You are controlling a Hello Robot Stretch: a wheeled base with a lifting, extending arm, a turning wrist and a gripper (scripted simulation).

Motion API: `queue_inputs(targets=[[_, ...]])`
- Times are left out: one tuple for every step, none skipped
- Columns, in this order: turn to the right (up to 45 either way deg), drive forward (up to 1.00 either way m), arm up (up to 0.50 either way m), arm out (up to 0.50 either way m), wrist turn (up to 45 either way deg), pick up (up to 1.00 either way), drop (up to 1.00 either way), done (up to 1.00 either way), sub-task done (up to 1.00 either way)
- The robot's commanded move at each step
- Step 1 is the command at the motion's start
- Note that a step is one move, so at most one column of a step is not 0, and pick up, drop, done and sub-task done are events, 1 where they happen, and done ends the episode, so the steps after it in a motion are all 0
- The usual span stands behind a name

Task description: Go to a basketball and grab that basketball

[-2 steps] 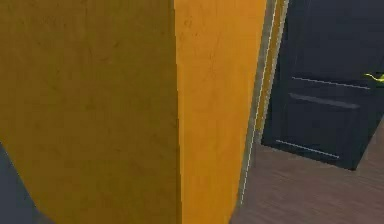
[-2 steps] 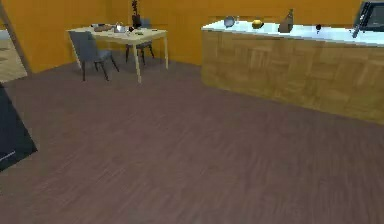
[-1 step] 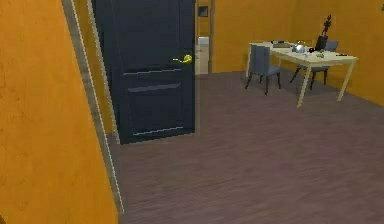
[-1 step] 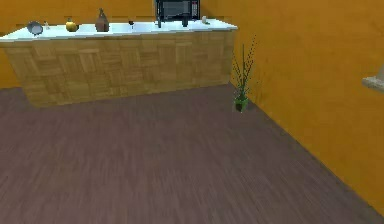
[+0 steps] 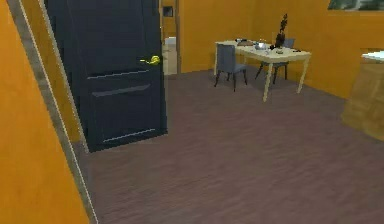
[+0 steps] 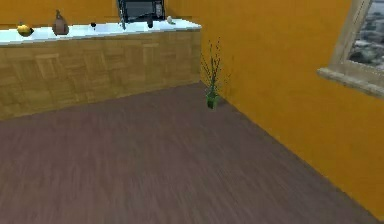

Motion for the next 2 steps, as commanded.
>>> queue_inputs(targets=[[0.0, 1.00, 0.00, 0.00, 0.0, 0.00, 0.00, 0.00, 0.00], [3.0, 0.00, 0.00, 0.00, 0.0, 0.00, 0.00, 0.00, 0.00]])
